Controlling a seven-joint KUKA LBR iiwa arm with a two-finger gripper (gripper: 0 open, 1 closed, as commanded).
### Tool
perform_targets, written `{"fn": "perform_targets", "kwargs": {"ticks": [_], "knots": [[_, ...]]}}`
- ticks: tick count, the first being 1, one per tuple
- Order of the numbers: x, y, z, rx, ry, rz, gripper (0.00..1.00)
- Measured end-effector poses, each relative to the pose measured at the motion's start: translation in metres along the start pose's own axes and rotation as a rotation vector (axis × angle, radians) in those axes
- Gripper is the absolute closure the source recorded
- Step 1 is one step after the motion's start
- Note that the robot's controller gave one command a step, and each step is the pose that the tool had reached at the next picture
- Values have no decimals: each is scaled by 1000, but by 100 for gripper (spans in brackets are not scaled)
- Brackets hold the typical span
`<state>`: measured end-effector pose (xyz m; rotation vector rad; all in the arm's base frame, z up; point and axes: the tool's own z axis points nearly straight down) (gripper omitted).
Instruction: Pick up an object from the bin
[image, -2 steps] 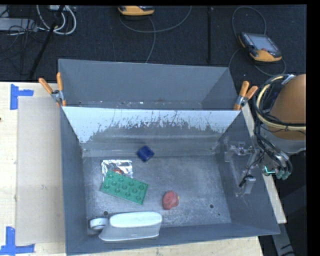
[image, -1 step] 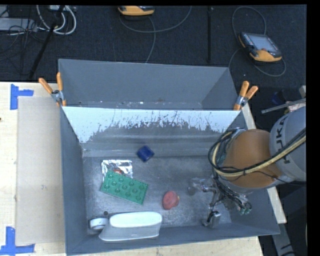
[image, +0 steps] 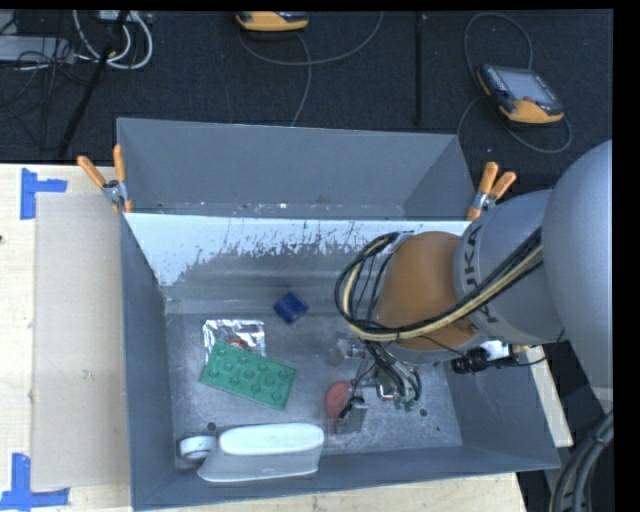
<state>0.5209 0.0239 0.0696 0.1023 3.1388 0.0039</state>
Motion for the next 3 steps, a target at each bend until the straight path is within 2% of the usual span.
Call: {"fn": "perform_targets", "kwargs": {"ticks": [1,2,3], "knots": [[0,-2,0,3,1,-2,100],[3,2,-120,3,-7,-93,100],[-2,-9,-194,3,-5,-309,100]]}}
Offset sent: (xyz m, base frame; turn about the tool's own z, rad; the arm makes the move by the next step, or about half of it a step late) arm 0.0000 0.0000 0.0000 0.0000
